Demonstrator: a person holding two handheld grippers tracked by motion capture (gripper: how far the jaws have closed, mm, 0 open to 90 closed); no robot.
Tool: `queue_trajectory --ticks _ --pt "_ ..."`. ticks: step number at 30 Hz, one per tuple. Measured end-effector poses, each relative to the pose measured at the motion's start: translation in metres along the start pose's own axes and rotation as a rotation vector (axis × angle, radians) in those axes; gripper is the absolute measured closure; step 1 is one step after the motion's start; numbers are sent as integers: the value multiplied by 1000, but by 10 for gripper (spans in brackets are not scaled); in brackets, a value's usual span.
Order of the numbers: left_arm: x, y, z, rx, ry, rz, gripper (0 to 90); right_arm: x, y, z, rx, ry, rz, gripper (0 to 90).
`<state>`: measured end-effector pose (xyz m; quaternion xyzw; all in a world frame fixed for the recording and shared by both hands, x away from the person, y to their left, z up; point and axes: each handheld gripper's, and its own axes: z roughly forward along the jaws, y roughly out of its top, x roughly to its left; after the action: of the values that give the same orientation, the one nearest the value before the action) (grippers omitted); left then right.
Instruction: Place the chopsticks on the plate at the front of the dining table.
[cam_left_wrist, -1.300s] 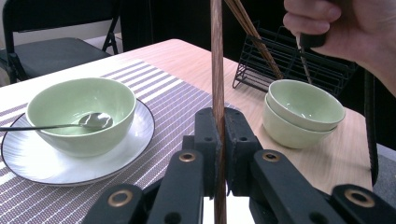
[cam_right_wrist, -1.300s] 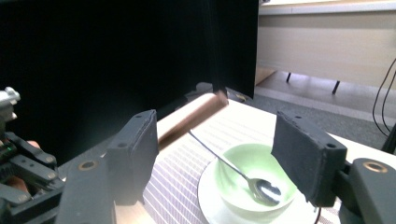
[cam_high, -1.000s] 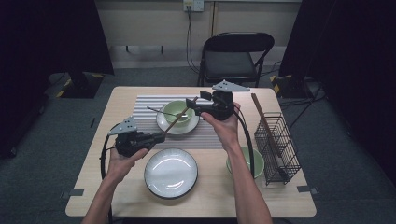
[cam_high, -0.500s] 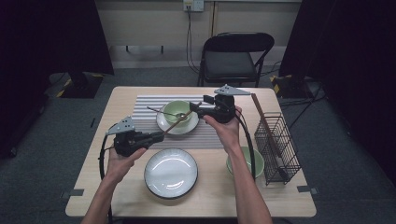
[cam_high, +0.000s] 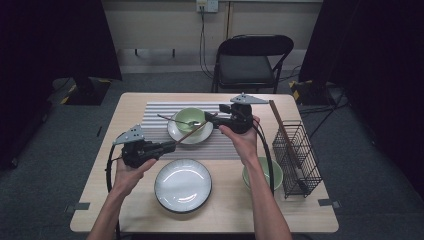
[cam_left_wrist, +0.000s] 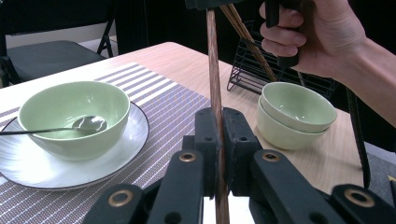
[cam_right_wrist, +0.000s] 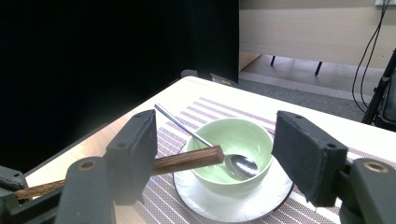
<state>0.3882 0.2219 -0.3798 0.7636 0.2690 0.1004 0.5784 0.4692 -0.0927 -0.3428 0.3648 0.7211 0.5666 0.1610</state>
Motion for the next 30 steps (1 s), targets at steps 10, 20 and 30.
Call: queue_trajectory --ticks 10,20,30 --pt "0 -1 3 7 0 9 856 -1 0 0 4 9 -5 285" --pt "4 -4 3 11 18 0 856 1 4 -11 10 2 -26 216" --pt "12 -9 3 25 47 -38 856 -3 -2 -28 32 -7 -40 188"
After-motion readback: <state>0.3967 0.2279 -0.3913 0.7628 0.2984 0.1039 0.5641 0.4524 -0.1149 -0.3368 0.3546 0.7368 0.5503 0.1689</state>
